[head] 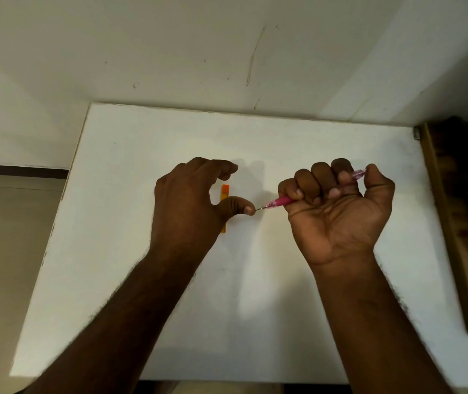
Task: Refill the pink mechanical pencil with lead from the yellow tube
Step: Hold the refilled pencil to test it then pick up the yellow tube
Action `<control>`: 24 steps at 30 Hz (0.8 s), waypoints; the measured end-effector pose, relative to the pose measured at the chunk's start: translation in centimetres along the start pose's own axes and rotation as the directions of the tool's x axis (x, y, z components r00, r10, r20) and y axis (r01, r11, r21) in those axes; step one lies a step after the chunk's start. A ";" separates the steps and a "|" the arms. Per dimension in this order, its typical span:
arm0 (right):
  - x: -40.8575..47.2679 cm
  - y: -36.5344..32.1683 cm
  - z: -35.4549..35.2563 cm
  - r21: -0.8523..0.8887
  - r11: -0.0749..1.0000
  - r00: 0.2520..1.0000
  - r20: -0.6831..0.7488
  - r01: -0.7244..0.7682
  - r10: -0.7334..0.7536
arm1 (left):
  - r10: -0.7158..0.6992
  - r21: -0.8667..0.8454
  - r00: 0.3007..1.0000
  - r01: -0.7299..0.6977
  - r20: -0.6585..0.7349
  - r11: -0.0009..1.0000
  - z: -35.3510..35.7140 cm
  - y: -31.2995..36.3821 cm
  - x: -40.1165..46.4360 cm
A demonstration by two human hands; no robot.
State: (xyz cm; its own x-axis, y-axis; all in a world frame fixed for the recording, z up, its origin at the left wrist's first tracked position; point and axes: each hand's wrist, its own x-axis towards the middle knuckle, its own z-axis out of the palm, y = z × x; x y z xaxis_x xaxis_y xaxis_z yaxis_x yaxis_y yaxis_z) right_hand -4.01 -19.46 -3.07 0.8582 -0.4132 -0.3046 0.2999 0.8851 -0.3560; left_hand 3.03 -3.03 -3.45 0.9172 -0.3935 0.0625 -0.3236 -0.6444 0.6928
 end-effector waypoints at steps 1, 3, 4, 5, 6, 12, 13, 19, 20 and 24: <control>0.0 0.0 0.0 -0.001 1.000 1.000 0.002 -0.001 0.001 | -0.002 0.001 1.000 0.002 0.002 1.000 0.0 0.0 0.0; 0.0 0.0 0.0 -0.002 1.000 1.000 0.002 -0.002 0.002 | 0.004 0.007 1.000 -0.004 0.004 1.000 0.0 0.1 -0.1; 0.0 0.0 0.0 0.000 1.000 1.000 0.001 -0.002 0.002 | 0.010 0.010 1.000 -0.010 0.004 1.000 0.0 0.1 -0.1; 0.0 0.0 0.0 0.002 1.000 1.000 0.002 -0.001 0.001 | 0.014 0.011 1.000 -0.014 0.005 1.000 0.0 0.1 -0.1; 0.0 0.0 0.0 0.006 1.000 1.000 0.002 -0.001 0.001 | 0.015 0.012 1.000 -0.016 0.006 1.000 0.0 0.2 -0.1; -0.1 -0.1 -0.1 0.023 1.000 1.000 0.019 -0.006 0.006 | -0.010 0.049 1.000 0.010 0.007 0.999 -0.1 -0.4 0.0; -0.1 -0.2 -0.1 0.027 1.000 1.000 0.023 -0.011 0.010 | -0.025 0.050 1.000 0.025 0.008 0.998 -0.1 -0.6 0.1; 0.2 0.2 0.2 -0.103 0.995 1.000 -0.022 -0.011 0.009 | -0.108 0.058 0.988 0.102 0.110 0.993 -0.3 -1.7 0.3; 0.3 0.3 0.3 -0.163 0.986 0.998 -0.056 -0.018 0.009 | -0.124 0.068 0.983 0.116 0.138 0.991 -0.4 -1.8 0.4; 0.5 1.1 0.7 -0.348 0.936 0.986 -0.168 -0.046 -0.014 | -0.148 0.120 0.967 0.125 0.207 0.985 -0.8 -1.9 0.5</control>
State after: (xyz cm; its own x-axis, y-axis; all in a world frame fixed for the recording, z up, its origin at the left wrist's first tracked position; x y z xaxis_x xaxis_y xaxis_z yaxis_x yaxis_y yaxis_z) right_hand -2.92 -18.53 -2.98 0.7716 -0.4556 -0.4439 0.0961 0.7733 -0.6267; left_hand 4.30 -1.48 -4.21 0.8867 -0.4210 -0.1909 -0.2321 -0.7625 0.6039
